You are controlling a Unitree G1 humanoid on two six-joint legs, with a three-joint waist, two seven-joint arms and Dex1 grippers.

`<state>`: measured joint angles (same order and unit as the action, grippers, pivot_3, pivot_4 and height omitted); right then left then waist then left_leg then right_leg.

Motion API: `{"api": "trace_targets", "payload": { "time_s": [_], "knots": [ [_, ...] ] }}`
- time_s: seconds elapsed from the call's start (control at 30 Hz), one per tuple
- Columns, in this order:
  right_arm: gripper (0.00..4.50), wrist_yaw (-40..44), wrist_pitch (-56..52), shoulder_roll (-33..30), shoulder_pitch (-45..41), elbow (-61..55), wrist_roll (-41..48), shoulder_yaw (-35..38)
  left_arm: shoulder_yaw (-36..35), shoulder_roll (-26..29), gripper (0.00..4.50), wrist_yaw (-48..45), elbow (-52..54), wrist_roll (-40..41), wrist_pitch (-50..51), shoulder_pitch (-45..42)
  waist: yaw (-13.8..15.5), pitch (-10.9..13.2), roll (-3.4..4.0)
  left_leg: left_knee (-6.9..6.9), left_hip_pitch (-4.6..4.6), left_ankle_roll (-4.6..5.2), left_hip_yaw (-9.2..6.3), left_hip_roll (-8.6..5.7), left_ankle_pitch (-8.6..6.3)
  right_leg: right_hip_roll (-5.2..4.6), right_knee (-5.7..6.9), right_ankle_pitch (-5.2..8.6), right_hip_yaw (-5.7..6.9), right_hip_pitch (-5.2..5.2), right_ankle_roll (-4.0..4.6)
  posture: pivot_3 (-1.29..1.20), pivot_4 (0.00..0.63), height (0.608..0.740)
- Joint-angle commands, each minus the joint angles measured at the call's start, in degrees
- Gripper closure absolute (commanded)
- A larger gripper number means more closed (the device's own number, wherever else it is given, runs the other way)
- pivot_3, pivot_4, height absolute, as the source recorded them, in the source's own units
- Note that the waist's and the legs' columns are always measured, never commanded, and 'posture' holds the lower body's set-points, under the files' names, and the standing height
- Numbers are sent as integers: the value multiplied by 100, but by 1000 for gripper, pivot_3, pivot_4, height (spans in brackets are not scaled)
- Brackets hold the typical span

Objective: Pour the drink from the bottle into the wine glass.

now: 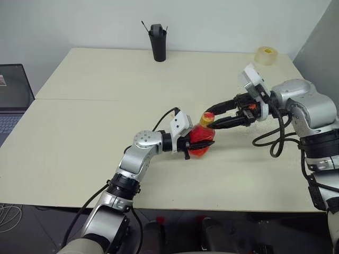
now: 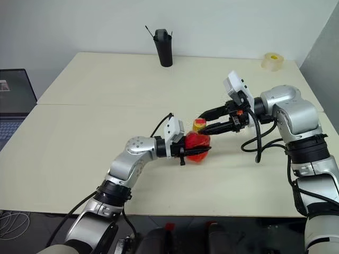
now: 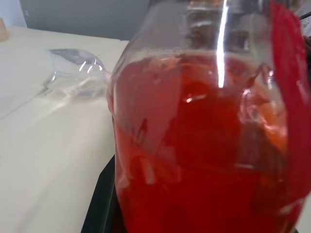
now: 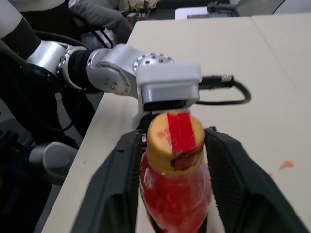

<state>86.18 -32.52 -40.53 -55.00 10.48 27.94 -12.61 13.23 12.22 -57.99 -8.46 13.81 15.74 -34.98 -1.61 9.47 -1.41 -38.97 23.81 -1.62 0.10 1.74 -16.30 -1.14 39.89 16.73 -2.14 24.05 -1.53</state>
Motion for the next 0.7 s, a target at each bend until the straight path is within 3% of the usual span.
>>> {"api": "trace_targets", "payload": {
  "time_s": [0.03, 0.13, 0.27, 0.47, 0.7],
  "knots": [
    [986, 248, -112, -175, -60, -253, 101, 185, -87, -68, 3206, 5, 199, 136, -177, -208, 2, 0, 0, 0, 0, 0, 0, 0, 0, 0, 0, 0, 0, 0, 0, 0, 150, 740],
    [23, 52, -110, -275, 14, -389, 119, 344, -89, -97, 3206, 1, 137, 140, -182, -251, 5, 0, 0, 0, 0, 1, 0, 0, -1, 0, 0, 0, 0, 0, 0, 0, 150, 740],
    [0, -469, -267, -422, 214, -825, 210, 792, -107, -93, 3206, -34, 97, 153, -184, -236, 12, 0, 0, 0, 1, 1, -1, 0, -1, 0, 0, 0, 0, 0, 0, 0, 150, 740],
    [0, -2234, -1453, -324, 884, -2319, 744, 1883, -147, -102, 3206, -1, -22, 138, -240, -253, 17, 0, 0, 0, 4, 1, -5, 2, 0, -1, 1, 0, -5, 0, 0, 0, 150, 740],
    [0, -4376, -2870, 412, 1518, -4329, 1725, 2392, -122, -148, 3206, -23, -101, 138, -307, -276, 0, -1, 1, 1, 4, 2, -6, 1, -1, 3, 6, 0, -8, -1, 0, 0, 150, 740]
  ]
}}
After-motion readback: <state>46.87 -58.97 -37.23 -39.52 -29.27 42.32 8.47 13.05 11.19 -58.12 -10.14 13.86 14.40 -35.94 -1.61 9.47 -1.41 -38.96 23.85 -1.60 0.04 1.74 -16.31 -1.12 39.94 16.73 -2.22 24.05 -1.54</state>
